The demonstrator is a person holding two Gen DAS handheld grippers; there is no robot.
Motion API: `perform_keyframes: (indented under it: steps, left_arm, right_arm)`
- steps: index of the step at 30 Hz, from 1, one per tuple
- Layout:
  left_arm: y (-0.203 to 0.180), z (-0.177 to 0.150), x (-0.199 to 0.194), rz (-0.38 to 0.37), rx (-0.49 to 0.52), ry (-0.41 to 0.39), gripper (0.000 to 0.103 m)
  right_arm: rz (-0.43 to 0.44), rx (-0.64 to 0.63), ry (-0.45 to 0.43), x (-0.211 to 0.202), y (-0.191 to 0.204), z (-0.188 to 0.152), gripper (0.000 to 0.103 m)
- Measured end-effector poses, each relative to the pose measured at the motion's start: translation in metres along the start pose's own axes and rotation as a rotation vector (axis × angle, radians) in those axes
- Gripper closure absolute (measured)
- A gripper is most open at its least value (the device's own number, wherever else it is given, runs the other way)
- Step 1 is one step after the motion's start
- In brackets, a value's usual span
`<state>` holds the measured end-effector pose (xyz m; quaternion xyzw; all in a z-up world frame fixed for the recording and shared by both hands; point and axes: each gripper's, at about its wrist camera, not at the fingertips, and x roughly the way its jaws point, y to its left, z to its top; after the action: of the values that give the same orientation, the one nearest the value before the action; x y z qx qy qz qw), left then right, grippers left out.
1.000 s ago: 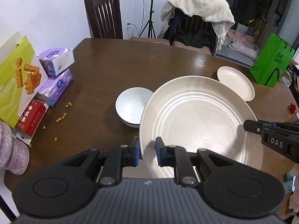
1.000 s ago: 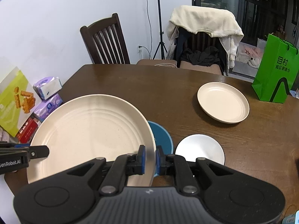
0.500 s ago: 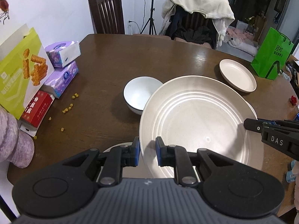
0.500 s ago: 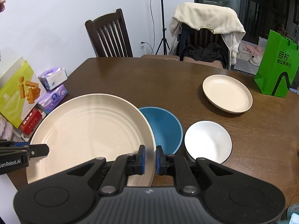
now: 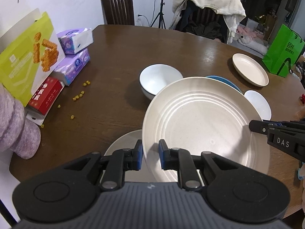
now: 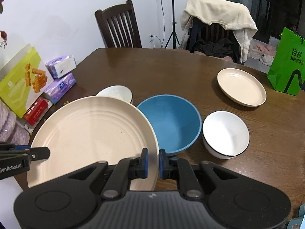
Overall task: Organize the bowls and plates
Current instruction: 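Carry the held cream plate back over the bowls toward the first plate, then lower the held cream plate onto the first cream plate with both grippers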
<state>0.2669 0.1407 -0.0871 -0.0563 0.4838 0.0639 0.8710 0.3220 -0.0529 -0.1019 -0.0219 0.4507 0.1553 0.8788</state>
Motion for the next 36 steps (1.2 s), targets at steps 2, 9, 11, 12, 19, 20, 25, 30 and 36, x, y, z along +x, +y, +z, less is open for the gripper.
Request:
perform_keyframes:
  steps: [2,9,11,12,19,20,25,30,36]
  left_arm:
    - [0.004,-0.003,0.001,0.004,-0.006,0.004,0.086]
    - [0.018,-0.014,0.005,0.02,-0.022,0.023,0.086]
    - [0.022,-0.017,0.006,0.024,-0.027,0.028,0.086]
    - [0.025,-0.018,0.006,0.027,-0.032,0.03,0.086]
    - [0.041,-0.029,0.01,0.048,-0.059,0.046,0.086]
    - [0.043,-0.03,0.011,0.051,-0.063,0.049,0.086]
    - [0.051,-0.037,0.014,0.065,-0.078,0.061,0.086]
    - [0.058,-0.041,0.019,0.073,-0.097,0.077,0.086]
    - [0.065,-0.048,0.027,0.085,-0.11,0.097,0.086]
  right_arm:
    - [0.005,-0.005,0.005,0.001,0.004,-0.002,0.092]
    - [0.019,-0.024,0.028,0.009,0.017,-0.011,0.092]
    - [0.024,-0.029,0.035,0.012,0.021,-0.013,0.092]
    - [0.027,-0.031,0.039,0.013,0.023,-0.014,0.092]
    - [0.051,-0.055,0.058,0.023,0.037,-0.021,0.092]
    - [0.054,-0.057,0.061,0.024,0.039,-0.021,0.092]
    - [0.067,-0.075,0.08,0.033,0.048,-0.025,0.092]
    - [0.072,-0.092,0.097,0.04,0.056,-0.026,0.092]
    - [0.079,-0.108,0.124,0.052,0.065,-0.028,0.092]
